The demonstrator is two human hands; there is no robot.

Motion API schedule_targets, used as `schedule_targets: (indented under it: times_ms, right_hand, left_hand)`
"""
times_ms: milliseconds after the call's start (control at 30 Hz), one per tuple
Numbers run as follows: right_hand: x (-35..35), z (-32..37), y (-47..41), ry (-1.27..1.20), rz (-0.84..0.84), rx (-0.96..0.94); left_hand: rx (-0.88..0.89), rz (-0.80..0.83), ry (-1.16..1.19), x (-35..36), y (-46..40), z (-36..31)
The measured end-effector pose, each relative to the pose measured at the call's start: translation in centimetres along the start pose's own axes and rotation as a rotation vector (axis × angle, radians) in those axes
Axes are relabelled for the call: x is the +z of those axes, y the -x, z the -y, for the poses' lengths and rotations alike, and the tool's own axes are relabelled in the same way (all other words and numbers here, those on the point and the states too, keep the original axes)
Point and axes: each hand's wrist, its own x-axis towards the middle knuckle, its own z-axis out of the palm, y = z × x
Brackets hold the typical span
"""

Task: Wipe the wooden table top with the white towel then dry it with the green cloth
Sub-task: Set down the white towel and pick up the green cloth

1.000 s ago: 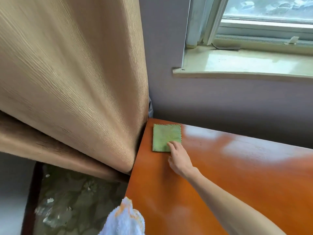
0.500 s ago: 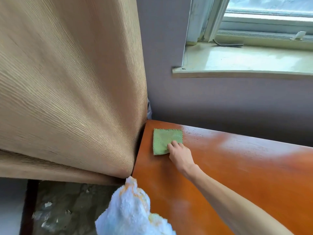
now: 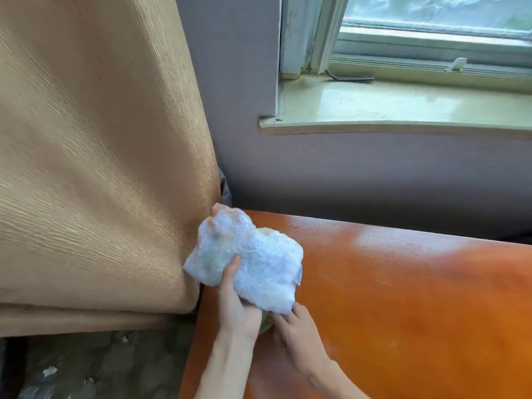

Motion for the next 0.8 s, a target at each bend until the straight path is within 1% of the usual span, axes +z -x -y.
schedule_targets:
  times_ms: [33, 67, 100, 133, 167, 200, 267, 433, 500, 600, 667, 800]
  right_hand:
    - [-0.7, 0.2, -0.5, 0.048, 0.003, 0.023]
    - [-1.1, 0.2, -0.8, 0.032, -0.052, 0.002]
    - [-1.1, 0.1, -0.7, 0.068, -0.08, -0.001]
    - [-1.0, 0.1, -0.4, 0.071, -0.098, 0.007]
    - [-1.0, 0.3, -0.3, 0.073, -0.15, 0.014]
    - [-1.3, 0.5, -0.2, 0.044, -0.158, 0.043]
    - [-1.0, 0.1, -0.2, 0.001, -0.215, -0.02]
    - [-0.4, -0.7, 0.5, -0.155, -0.12, 0.052]
    - [0.2, -1.2, 0.9, -0.198, -0.066, 0.092]
    - [0.6, -1.4, 1.0, -0.242, -0.021, 0.122]
    - [0.7, -1.5, 1.0, -0.248, -0.016, 0.117]
    - [0.7, -1.5, 0.9, -0.259, -0.017, 0.113]
  left_hand:
    - [0.016, -0.024, -0.022, 1.0, -1.1, -0.3]
    - [0.032, -0.039, -0.019, 2.1, -2.4, -0.6]
    - [0.05, -0.064, -0.026, 3.1, -3.7, -0.5]
    - [0.063, -0.08, -0.019, 3.4, -5.3, -0.2]
    - [0.078, -0.092, 0.002, 3.5, -6.6, 0.0]
    - [0.084, -0.101, 0.024, 3.6, -7.7, 0.1]
    - [0.118, -0.137, 0.062, 4.2, -9.7, 0.3]
    - [0.113, -0.288, 0.116, 4.8, -12.5, 2.6]
    - [0.107, -0.314, 0.147, 4.8, -13.0, 3.8]
    - [0.109, -0.256, 0.174, 5.0, -13.3, 5.5]
    - [0.143, -0.212, 0.132, 5.0, -13.5, 5.8]
    - [0.164, -0.235, 0.09, 4.5, -14.0, 5.3]
